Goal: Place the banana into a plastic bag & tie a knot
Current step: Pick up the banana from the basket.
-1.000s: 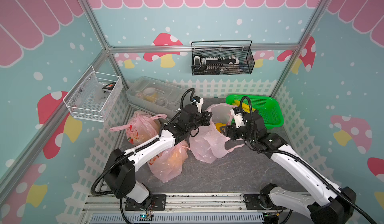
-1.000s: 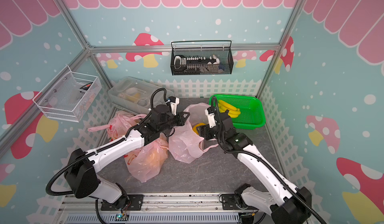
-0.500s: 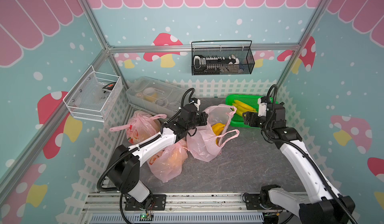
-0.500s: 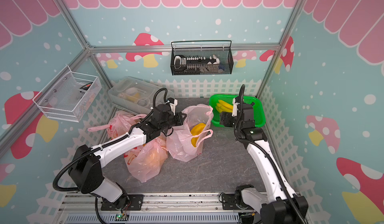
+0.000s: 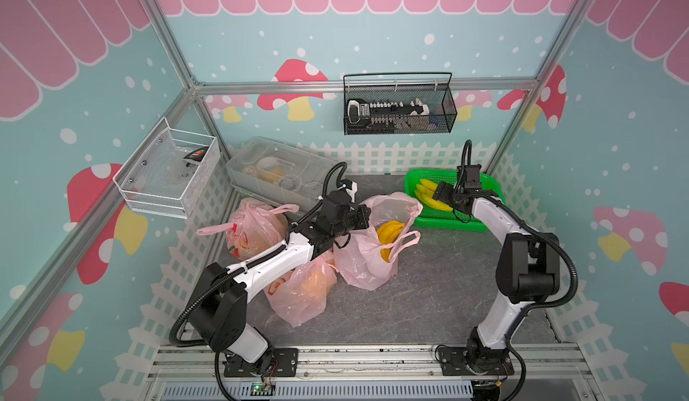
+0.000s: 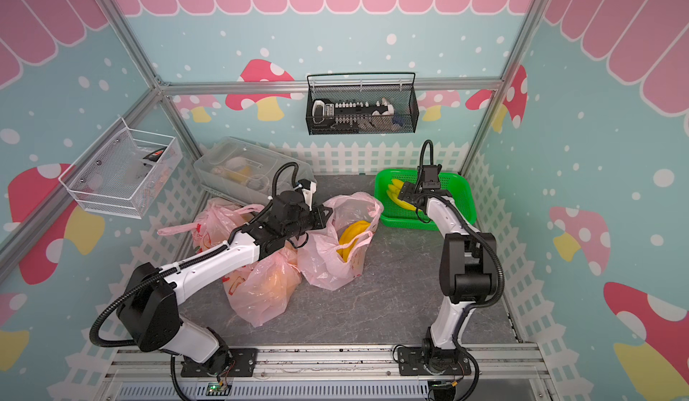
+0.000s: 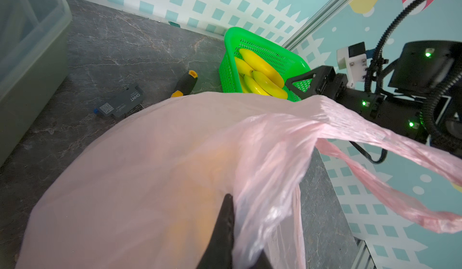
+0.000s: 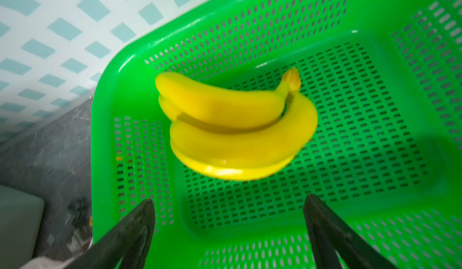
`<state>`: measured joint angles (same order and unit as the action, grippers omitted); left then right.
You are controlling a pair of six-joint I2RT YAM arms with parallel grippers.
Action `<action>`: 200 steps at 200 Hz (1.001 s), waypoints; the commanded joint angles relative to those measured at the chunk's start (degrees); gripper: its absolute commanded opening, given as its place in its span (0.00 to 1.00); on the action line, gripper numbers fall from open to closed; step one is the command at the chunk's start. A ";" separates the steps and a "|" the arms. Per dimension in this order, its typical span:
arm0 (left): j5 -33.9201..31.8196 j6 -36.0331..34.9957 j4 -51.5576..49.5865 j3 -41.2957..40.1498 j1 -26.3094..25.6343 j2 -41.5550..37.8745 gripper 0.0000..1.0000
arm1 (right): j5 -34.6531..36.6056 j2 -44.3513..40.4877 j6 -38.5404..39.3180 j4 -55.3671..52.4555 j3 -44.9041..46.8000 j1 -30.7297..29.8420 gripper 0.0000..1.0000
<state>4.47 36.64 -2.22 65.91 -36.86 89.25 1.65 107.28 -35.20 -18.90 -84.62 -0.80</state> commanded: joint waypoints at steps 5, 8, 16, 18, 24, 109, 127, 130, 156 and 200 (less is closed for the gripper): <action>-1.00 -0.43 0.89 -0.85 0.12 -1.56 0.00 | 1.79 6.26 1.51 -1.51 -8.80 0.16 0.92; -1.04 -0.43 0.90 -0.89 0.11 -1.54 0.00 | 1.83 7.01 1.85 -1.69 -9.82 0.18 0.92; -1.13 -0.56 0.82 -0.88 0.10 -1.47 0.00 | 1.59 9.29 2.56 -2.74 -12.53 0.40 0.93; -1.13 -0.57 0.84 -0.87 0.12 -1.46 0.00 | 1.53 9.86 2.65 -3.19 -13.25 0.50 0.93; -1.22 -0.67 0.82 -0.89 0.08 -1.45 0.00 | 1.32 11.75 3.05 -4.43 -15.63 0.68 0.92; -2.16 -1.14 0.17 -1.13 0.11 -0.49 0.00 | -8.16 25.25 19.11 -12.29 -33.62 0.71 0.89; -2.16 -1.14 0.30 -1.18 0.10 -0.35 0.00 | -11.17 23.49 22.41 -11.38 -30.73 0.71 0.89; -2.22 -1.06 0.29 -1.21 0.11 -0.24 0.00 | -11.22 23.21 22.81 -11.42 -30.37 0.71 0.89; -2.25 -0.87 0.37 -1.18 0.12 0.21 0.00 | -11.94 22.06 25.76 -13.26 -29.04 0.71 0.86; -2.70 -1.05 0.11 -1.64 0.12 0.01 0.00 | -12.38 16.43 27.05 -14.81 -22.10 0.60 0.78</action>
<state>3.11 35.79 -2.22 65.47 -36.86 89.25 -8.82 129.08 -10.96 -31.05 -111.20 -0.03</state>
